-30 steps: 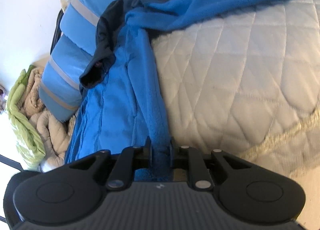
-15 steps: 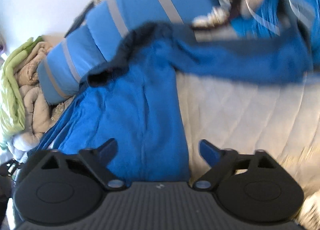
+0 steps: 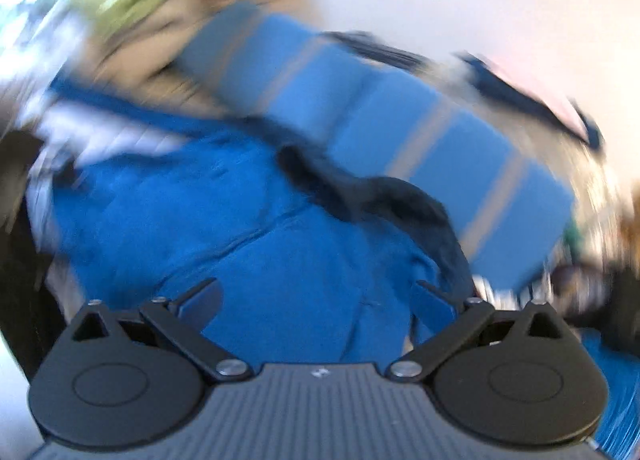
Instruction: Fold clothes
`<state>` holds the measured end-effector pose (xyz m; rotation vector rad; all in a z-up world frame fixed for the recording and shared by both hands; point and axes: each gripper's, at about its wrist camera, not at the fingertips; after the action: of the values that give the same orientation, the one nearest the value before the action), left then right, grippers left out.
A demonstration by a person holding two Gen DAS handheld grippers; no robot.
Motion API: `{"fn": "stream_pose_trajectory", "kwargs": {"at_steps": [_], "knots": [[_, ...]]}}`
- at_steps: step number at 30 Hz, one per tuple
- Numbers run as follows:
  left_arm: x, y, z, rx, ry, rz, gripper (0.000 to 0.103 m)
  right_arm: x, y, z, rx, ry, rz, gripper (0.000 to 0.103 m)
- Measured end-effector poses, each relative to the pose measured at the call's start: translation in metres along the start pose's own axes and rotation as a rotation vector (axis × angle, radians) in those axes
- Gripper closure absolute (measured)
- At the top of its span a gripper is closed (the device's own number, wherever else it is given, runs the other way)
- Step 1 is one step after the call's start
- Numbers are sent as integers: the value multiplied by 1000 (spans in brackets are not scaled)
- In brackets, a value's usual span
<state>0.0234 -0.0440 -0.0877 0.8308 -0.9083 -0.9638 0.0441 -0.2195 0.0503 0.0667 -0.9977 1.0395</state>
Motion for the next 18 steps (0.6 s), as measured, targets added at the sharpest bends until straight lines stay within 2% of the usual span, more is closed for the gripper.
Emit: {"fn": "stream_pose_trajectory", "kwargs": {"at_steps": [4, 8, 13, 15, 16, 17, 18], "knots": [[1, -14, -6, 19, 0, -42, 49, -17, 70, -35, -22, 86, 320, 0], [-1, -26, -16, 62, 17, -86, 49, -37, 116, -67, -54, 161, 557, 0], [-1, -37, -21, 130, -2, -138, 49, -57, 130, -100, -147, 223, 712, 2], [-1, -39, -20, 128, -16, -150, 51, -61, 132, -108, -168, 234, 738, 10], [-1, -40, -20, 122, -19, -152, 59, -62, 132, -112, -173, 238, 747, 13], [-1, -40, -19, 112, -22, -154, 72, -64, 132, -115, -175, 244, 756, 21], [-1, -39, -18, 94, -26, -152, 80, -65, 134, -117, -164, 253, 763, 30]]}}
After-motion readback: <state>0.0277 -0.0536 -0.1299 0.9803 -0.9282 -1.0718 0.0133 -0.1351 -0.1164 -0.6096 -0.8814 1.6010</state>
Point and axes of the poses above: each gripper's, at about its wrist camera, not at the fingertips, and z roughly against the way its jaws point, y to its left, x to its top, and after that the axes turned 12 degrees about x, right-handed
